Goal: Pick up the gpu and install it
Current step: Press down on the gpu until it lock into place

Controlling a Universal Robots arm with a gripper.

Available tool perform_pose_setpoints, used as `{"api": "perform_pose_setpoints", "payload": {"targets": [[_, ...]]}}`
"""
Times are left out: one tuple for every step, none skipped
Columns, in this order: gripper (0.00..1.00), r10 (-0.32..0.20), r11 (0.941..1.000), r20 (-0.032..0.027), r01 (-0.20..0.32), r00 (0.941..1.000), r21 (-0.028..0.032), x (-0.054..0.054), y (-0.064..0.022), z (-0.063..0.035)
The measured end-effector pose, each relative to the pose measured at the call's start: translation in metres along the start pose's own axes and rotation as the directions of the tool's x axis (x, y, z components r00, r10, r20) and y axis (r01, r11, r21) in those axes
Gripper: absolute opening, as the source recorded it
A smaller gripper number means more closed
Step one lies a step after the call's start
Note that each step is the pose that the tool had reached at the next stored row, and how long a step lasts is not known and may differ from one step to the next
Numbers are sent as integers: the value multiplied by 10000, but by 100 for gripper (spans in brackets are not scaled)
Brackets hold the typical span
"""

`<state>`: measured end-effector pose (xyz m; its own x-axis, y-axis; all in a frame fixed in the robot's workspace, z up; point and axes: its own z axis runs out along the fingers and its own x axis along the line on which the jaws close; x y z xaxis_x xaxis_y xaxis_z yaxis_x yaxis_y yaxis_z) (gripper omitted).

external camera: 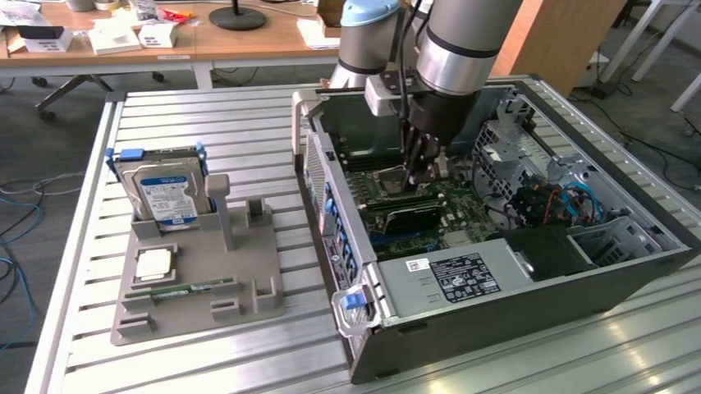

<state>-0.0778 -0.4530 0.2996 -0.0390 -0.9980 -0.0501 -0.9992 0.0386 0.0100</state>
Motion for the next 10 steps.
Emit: {"api": "perform_pose_setpoints", "payload": {"targets": [[11,0,10000,-1,0,10000,0,0,0,0],[11,0,10000,-1,0,10000,0,0,0,0],[11,0,10000,-1,0,10000,0,0,0,0],[11,0,10000,-1,0,10000,0,0,0,0],[11,2,10000,-1,-2,10000,0,0,3,0],[11,4,10000,0,-4,10000,1,1,10,3],[11,2,10000,1,-2,10000,1,1,13,4],[11,1,10000,0,-1,10000,0,1,13,4],[11,0,10000,0,0,10000,0,1,13,4],[11,1,10000,-1,-1,10000,-1,1,13,5]]}}
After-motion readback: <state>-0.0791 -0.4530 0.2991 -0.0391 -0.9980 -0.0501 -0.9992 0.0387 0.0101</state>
